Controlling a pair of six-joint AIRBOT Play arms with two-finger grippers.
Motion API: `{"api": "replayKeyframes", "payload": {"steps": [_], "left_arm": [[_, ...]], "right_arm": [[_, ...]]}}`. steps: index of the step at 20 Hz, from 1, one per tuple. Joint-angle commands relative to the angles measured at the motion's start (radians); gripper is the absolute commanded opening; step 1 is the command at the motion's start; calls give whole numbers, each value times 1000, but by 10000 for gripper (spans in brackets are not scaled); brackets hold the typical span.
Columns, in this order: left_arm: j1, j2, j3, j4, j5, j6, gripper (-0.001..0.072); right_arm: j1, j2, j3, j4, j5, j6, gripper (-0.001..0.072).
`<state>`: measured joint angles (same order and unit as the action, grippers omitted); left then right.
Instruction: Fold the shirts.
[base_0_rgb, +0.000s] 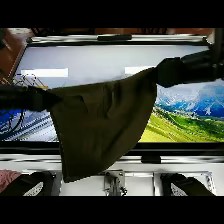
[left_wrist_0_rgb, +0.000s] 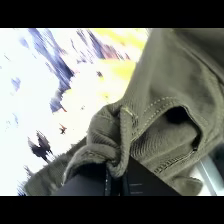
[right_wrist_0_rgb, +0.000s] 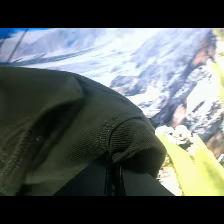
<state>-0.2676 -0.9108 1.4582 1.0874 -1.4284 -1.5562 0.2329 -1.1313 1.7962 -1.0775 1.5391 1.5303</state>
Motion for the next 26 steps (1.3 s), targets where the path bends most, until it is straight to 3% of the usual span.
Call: {"api": "replayKeyframes", "payload": {"steps": [1, 3, 6, 7, 8, 9, 10, 13, 16, 18, 19, 22, 26], "left_arm": [[89, -121, -10, 64, 127, 2, 56], [152, -290, -10, 50, 163, 2, 56], [233, -540, -7, -133, 221, 3, 70], [257, -610, -2, -201, 214, 3, 183], [286, -674, 8, -281, 186, 23, 425], [315, -718, 23, -358, 143, 111, 611], [350, -747, 47, -409, 86, 188, 699], [455, -734, 124, -385, -9, 291, 695], [502, -683, 138, -178, -93, 317, 664], [472, -669, 60, -4, -161, 314, 649], [454, -666, -5, 8, -190, 314, 648], [399, -628, -213, -74, -94, 330, 649], [334, -614, -365, -123, -53, 432, 660]], "right_arm": [[0, -159, 0, -85, -107, 1, 68], [0, -327, 0, -84, -227, 8, 69], [-2, -565, 0, 2, -527, 69, 137], [-2, -616, 0, 63, -602, 71, 453], [-2, -653, 0, 135, -657, 62, 597], [-6, -668, 0, 183, -685, 45, 597], [-11, -668, 0, 203, -687, 5, 597], [-60, -616, 0, 167, -549, -134, 597], [-108, -580, 0, 14, -238, -135, 597], [-113, -581, -28, -60, -49, -134, 597], [-113, -581, -56, -61, 1, -133, 597], [-98, -581, -163, 5, 38, -108, 596], [-43, -581, -238, 29, 56, -113, 597]]}}
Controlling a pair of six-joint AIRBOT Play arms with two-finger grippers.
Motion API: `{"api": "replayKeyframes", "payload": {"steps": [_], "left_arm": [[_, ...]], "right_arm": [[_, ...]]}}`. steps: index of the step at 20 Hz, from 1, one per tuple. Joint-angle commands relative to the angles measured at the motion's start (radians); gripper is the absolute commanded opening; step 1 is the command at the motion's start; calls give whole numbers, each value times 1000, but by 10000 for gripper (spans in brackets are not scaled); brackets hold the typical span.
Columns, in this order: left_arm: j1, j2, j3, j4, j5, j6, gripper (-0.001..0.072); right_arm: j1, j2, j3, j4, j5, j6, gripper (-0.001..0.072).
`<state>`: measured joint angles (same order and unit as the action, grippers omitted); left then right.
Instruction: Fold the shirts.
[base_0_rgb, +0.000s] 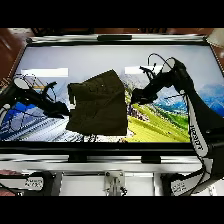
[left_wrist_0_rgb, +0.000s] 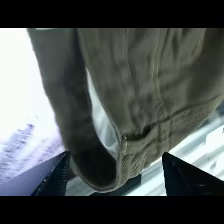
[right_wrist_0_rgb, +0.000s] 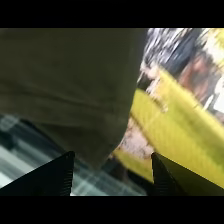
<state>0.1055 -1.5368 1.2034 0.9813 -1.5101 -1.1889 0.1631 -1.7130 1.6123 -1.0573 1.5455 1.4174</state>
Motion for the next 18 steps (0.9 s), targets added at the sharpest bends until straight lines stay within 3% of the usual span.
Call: {"api": "replayKeyframes", "payload": {"steps": [1, 2, 4, 5, 11, 13, 18], "left_arm": [[-50, 12, -137, -17, 45, 82, 657], [-60, 12, -160, -17, 69, 98, 594], [-71, 8, -189, -19, 127, 103, 174], [-70, 5, -189, -19, 138, 104, 59], [21, 59, -189, -200, 165, 167, 56], [40, 75, -208, -196, 150, 167, 55], [46, 93, -327, -196, 139, 175, 55]], "right_arm": [[34, 1, -68, 9, 43, -1, 597], [40, 1, -82, 9, 40, 0, 597], [40, 1, -97, 8, 42, 2, 597], [40, 1, -98, 8, 41, 4, 597], [40, 1, -171, 27, 28, 45, 599], [40, 1, -252, 99, -6, 53, 672], [40, 1, -461, 296, -154, 50, 671]]}}
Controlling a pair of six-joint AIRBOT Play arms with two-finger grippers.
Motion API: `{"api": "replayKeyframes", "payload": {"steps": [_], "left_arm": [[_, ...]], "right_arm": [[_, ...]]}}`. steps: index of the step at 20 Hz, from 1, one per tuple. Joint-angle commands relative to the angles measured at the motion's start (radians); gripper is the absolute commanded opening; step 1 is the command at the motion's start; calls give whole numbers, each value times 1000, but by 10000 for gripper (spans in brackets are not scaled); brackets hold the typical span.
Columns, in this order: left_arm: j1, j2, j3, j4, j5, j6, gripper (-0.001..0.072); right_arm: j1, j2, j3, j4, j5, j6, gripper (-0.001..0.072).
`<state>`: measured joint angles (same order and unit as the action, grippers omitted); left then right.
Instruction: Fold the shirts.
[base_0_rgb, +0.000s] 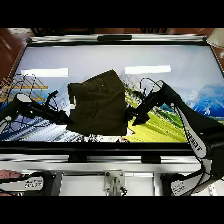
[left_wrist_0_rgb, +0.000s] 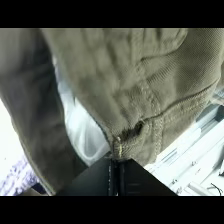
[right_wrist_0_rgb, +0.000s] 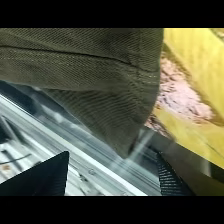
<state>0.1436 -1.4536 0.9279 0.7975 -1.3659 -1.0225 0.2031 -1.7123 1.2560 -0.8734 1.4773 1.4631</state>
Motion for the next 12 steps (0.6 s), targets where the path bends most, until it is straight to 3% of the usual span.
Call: {"api": "replayKeyframes", "payload": {"steps": [1, 7, 11, 12], "left_arm": [[8, 10, -57, -13, -3, 9, 56], [8, 11, -57, -17, 0, 26, 55], [8, 26, -56, -39, -1, 83, 56], [8, 37, -56, -63, -8, 132, 55]], "right_arm": [[0, 0, -125, 117, -98, 6, 671], [21, 4, -134, 60, -160, 85, 655], [75, 40, -134, 47, -267, 38, 383], [74, 64, -134, 39, -285, 15, 254]]}}
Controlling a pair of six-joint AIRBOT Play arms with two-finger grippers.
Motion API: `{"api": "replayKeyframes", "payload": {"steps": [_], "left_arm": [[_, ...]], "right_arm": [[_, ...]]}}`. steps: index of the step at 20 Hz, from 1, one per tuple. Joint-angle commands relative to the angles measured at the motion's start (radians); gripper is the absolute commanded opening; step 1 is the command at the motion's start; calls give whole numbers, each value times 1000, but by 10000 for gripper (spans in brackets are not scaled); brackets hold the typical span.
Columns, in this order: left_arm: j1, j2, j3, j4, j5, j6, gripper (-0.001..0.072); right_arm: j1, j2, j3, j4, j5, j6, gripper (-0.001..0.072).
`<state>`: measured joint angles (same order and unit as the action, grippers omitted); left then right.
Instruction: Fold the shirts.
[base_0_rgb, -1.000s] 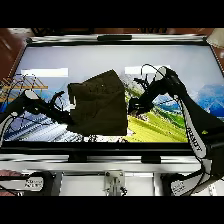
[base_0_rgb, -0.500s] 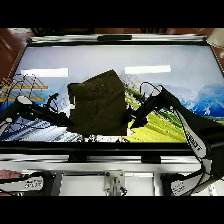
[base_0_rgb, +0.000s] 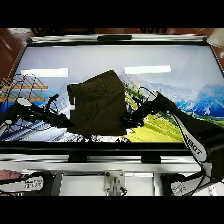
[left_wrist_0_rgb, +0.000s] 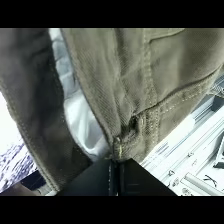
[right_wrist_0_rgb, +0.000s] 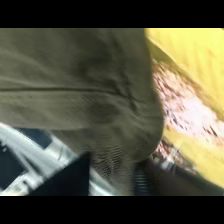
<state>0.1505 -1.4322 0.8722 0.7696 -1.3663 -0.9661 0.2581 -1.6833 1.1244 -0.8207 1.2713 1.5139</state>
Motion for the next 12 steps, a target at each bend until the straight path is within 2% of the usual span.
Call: {"api": "replayKeyframes", "payload": {"steps": [1, 2, 3, 5, 9, 11, 12], "left_arm": [[1, 33, 1, -63, -14, 133, 55], [1, 53, 9, -71, -13, 154, 55], [3, 75, 26, -71, -6, 155, 55], [17, 115, 68, -71, -2, 159, 54], [50, 252, 85, -71, -6, 158, 51], [46, 333, 32, -71, -5, 137, 52], [44, 367, -6, -71, -5, 117, 52]], "right_arm": [[9, 63, -1, -38, -89, -72, 176], [-8, 100, 6, -73, -89, -125, 90], [-26, 136, 19, -112, -91, -151, 68], [-64, 217, 51, -146, -102, -243, 68], [-69, 394, 84, -112, -96, -418, 67], [-21, 459, 83, -150, -31, -418, 67], [14, 472, 82, -187, 12, -386, 67]]}}
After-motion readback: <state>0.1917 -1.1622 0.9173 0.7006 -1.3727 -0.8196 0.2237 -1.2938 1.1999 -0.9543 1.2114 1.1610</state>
